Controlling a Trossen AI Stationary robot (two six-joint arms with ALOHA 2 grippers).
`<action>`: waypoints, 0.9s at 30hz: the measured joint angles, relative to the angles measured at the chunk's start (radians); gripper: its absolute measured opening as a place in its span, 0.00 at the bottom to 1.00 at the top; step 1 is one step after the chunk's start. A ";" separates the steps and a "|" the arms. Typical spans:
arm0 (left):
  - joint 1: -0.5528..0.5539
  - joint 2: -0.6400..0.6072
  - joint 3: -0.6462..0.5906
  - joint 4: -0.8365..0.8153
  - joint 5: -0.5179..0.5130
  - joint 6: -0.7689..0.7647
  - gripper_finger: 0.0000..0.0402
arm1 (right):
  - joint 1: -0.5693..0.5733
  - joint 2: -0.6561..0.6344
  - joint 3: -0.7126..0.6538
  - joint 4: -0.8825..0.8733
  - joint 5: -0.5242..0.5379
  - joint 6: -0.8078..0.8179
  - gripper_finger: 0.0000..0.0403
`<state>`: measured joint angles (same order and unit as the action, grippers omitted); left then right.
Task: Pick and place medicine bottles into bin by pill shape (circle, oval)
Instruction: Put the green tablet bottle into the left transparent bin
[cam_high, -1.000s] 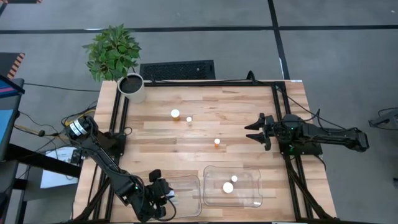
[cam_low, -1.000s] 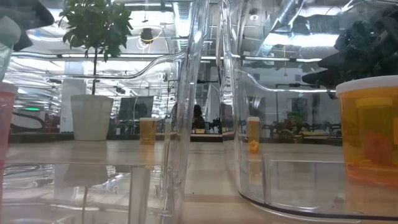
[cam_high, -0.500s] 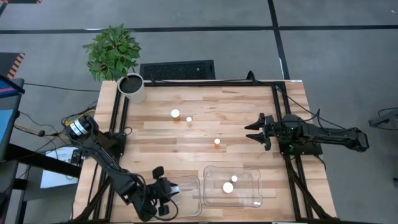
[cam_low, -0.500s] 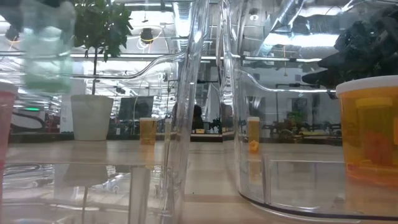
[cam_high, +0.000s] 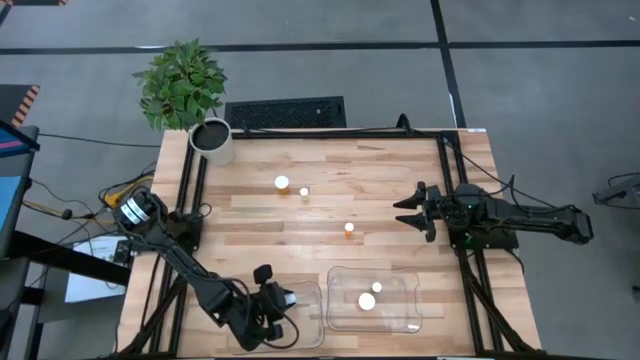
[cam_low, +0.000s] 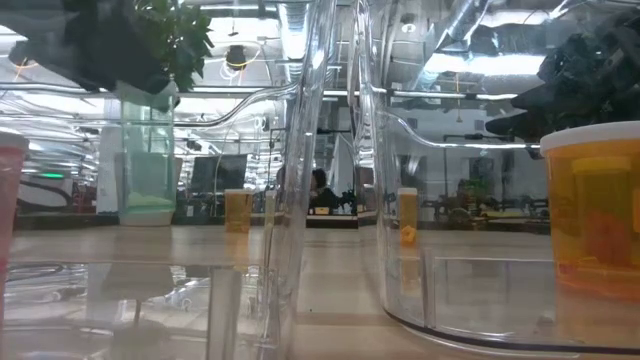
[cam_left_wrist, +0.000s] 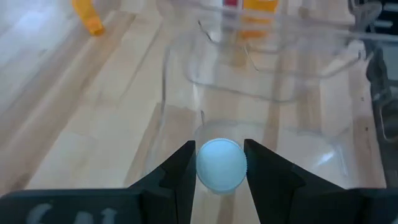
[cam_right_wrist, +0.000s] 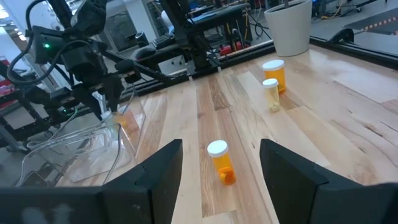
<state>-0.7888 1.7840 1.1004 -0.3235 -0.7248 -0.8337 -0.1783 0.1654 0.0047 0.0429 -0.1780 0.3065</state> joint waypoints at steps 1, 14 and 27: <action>0.003 0.000 0.000 -0.001 0.011 0.000 0.28 | 0.000 0.000 0.000 0.000 0.000 0.000 0.56; 0.049 0.070 0.016 0.067 0.123 0.054 0.28 | 0.000 0.001 0.000 0.000 0.000 0.000 0.56; 0.050 0.084 0.063 -0.027 0.097 0.065 0.28 | 0.000 0.031 0.000 0.000 0.000 -0.001 0.56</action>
<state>-0.7391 1.8679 1.1633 -0.3507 -0.6282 -0.7685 -0.1783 0.1963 0.0047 0.0429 -0.1783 0.3058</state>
